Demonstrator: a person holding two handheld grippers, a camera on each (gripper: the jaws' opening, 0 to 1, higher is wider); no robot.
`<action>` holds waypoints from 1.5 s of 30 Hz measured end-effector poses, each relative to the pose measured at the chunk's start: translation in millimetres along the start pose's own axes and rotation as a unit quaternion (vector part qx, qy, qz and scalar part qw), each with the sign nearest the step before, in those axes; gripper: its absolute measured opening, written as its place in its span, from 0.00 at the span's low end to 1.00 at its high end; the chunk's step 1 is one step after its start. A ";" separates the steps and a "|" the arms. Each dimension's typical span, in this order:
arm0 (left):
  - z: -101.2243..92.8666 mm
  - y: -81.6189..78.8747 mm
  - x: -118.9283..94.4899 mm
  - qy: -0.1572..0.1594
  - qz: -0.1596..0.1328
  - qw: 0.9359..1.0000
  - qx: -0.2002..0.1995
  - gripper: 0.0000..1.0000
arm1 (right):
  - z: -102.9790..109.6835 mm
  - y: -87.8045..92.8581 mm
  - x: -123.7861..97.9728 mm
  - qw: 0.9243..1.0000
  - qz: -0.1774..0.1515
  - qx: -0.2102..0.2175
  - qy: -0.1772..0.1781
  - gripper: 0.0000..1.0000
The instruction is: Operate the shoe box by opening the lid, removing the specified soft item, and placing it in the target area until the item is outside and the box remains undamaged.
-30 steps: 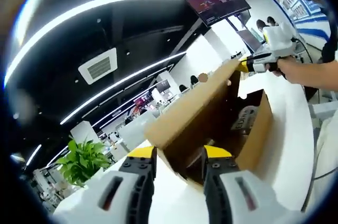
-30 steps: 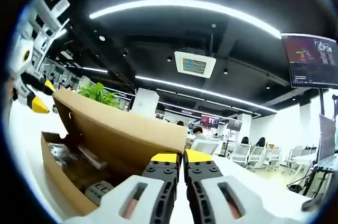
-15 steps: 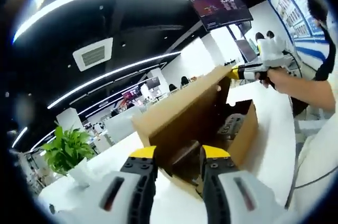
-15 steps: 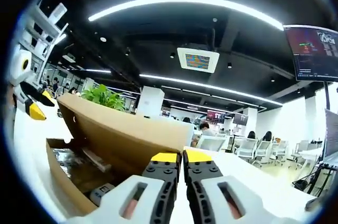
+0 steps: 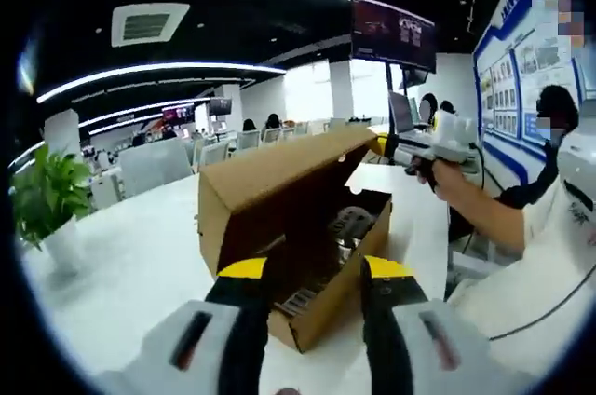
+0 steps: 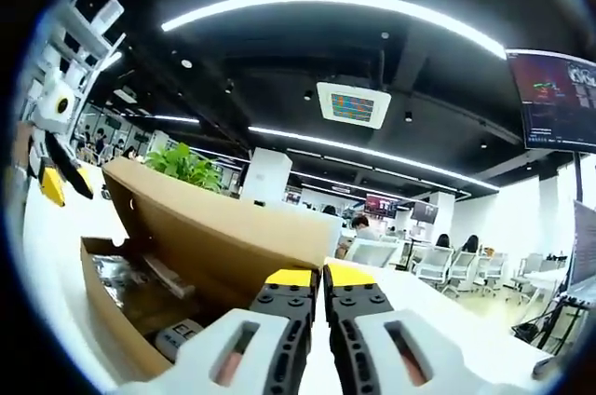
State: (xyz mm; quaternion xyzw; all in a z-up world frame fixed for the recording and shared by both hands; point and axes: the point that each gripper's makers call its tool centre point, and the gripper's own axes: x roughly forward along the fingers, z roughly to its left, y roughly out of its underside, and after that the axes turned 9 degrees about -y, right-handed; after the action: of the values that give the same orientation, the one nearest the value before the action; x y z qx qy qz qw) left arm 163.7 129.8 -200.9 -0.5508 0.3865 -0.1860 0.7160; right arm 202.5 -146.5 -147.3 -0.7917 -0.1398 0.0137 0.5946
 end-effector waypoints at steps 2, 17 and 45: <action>-1.4 3.7 4.1 0.005 0.018 1.000 0.011 0.34 | 0.3 0.0 -0.1 1.000 -0.001 0.001 0.000 0.01; -7.6 37.2 21.8 0.073 0.127 0.985 0.086 0.19 | 1.2 3.0 -3.1 1.000 0.003 -0.005 0.002 0.01; -17.6 60.1 49.8 0.134 0.214 0.942 0.222 0.07 | -4.9 -6.1 8.4 1.000 0.003 -0.008 -0.007 0.01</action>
State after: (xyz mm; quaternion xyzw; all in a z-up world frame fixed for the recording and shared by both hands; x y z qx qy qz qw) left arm 172.3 103.4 -276.0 -0.2519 0.5365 -0.1817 0.7847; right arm 210.2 -147.5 -138.9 -0.7970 -0.1418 0.0201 0.5868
